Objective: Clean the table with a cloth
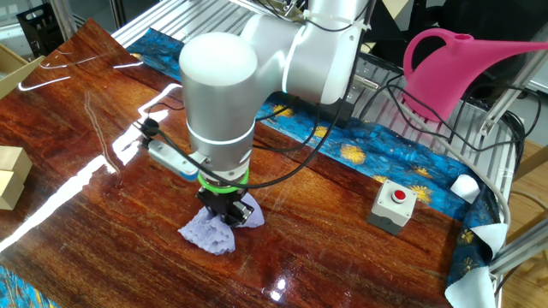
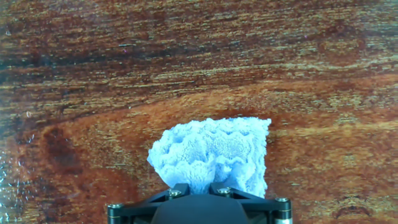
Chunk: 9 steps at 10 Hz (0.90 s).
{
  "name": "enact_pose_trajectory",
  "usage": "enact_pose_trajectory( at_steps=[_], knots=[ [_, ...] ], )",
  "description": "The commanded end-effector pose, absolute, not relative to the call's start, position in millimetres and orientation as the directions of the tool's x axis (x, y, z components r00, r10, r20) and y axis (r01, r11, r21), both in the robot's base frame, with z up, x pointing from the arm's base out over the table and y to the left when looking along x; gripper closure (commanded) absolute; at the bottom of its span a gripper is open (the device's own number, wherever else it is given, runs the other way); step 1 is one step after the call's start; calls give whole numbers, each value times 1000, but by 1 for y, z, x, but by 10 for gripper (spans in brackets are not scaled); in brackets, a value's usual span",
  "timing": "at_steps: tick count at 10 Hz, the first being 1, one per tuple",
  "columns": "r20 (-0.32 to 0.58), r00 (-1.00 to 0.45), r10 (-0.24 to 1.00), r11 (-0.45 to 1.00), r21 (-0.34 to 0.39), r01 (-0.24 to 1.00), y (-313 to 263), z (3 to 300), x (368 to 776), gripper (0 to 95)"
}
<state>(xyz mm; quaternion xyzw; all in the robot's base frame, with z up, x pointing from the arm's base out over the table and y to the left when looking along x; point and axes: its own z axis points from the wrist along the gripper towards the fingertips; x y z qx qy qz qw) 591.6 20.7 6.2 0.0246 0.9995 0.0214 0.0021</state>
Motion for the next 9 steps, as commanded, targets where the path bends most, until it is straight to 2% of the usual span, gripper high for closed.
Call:
enact_pose_trajectory(
  at_steps=[1, 2, 3, 4, 9],
  knots=[
    [-5, -998, 64, 996, 55, 63, 21, 8, 590, 950],
    [1, -996, 90, 994, 58, 90, 22, 8, 590, 950],
    [9, -991, 133, 990, 54, 134, 23, 9, 589, 380],
    [13, -989, 148, 988, 50, 148, 23, 9, 589, 0],
    [13, -992, 129, 990, 47, 130, 23, 9, 589, 0]
  ],
)
